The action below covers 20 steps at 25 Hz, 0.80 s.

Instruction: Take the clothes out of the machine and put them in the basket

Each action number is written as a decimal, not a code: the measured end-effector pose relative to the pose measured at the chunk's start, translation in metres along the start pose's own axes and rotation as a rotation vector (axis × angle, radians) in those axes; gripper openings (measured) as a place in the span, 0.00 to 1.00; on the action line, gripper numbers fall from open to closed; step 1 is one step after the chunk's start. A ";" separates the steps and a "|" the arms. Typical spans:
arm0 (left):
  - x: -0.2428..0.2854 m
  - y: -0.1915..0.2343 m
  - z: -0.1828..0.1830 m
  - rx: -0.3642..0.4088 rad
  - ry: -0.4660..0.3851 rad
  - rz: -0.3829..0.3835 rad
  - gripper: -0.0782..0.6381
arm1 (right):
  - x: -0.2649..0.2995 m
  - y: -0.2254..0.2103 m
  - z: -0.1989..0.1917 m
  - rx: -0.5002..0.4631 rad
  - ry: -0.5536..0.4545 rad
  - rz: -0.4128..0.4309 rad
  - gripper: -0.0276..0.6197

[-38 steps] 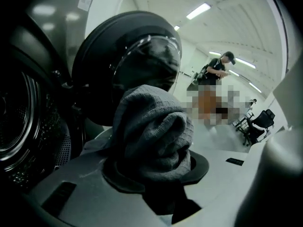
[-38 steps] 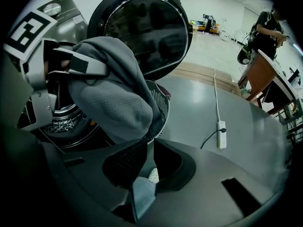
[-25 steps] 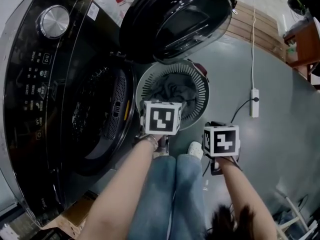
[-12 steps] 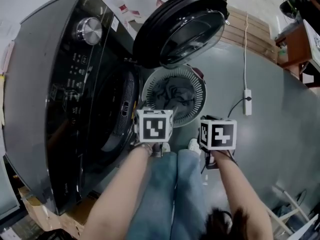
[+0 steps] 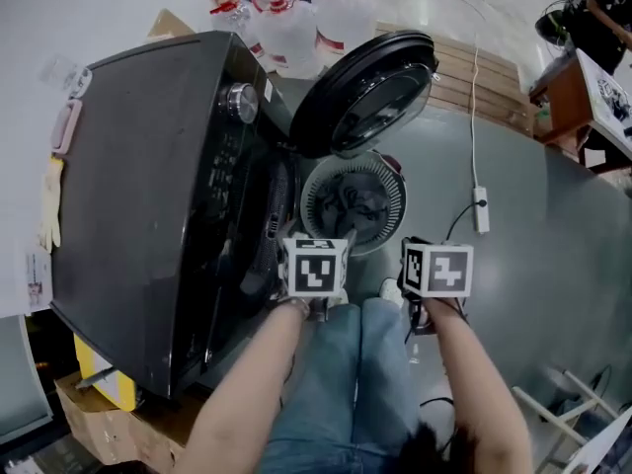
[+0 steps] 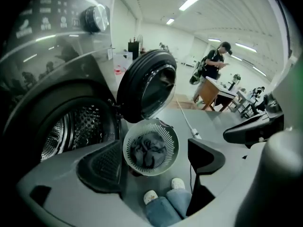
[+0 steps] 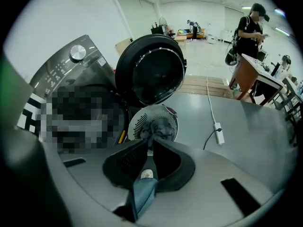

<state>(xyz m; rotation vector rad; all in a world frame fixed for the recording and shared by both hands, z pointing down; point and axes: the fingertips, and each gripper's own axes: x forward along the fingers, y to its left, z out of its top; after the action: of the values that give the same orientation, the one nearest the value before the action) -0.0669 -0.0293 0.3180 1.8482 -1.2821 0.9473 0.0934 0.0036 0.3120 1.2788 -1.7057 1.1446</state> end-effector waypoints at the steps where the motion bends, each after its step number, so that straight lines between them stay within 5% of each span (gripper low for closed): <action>1: -0.009 0.001 0.003 0.020 -0.013 0.004 0.73 | -0.008 0.006 0.001 0.002 -0.002 0.010 0.10; 15: -0.102 0.001 0.041 0.079 -0.132 -0.023 0.73 | -0.109 0.069 0.021 -0.085 -0.103 0.083 0.08; 20: -0.135 0.006 0.057 0.082 -0.178 -0.038 0.73 | -0.145 0.108 0.017 -0.192 -0.068 0.159 0.06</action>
<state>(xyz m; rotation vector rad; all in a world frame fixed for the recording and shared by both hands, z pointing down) -0.0962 -0.0178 0.1744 2.0523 -1.3247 0.8412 0.0267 0.0497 0.1494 1.0910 -1.9456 1.0066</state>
